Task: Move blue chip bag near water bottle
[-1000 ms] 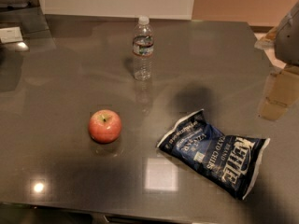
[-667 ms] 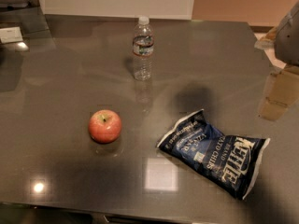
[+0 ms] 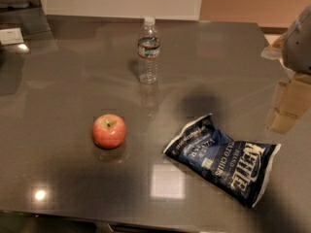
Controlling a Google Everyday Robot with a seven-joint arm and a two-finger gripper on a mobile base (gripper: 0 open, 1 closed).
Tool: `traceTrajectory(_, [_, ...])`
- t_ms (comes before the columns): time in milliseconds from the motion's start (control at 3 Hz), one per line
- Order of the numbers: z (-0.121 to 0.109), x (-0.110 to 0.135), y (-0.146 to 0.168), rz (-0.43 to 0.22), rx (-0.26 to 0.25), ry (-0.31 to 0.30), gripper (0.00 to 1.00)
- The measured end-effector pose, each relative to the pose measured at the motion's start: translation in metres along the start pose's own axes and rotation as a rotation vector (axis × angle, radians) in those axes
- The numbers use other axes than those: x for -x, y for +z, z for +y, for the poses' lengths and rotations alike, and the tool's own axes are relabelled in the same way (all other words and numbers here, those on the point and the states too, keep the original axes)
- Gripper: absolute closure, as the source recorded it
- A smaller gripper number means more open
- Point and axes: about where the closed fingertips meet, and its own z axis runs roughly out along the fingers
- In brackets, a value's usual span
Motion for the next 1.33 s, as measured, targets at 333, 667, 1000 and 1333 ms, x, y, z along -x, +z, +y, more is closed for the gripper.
traceTrajectory(333, [0.022,0.007,0.009,-0.017,0.024,-0.010,0.00])
traceTrajectory(667, [0.044,0.006,0.029,-0.022,0.029,-0.028,0.00])
traceTrajectory(1000, [0.052,0.001,0.052,-0.027,0.045,-0.032,0.00])
traceTrajectory(1333, [0.057,-0.005,0.072,-0.024,0.068,-0.030,0.00])
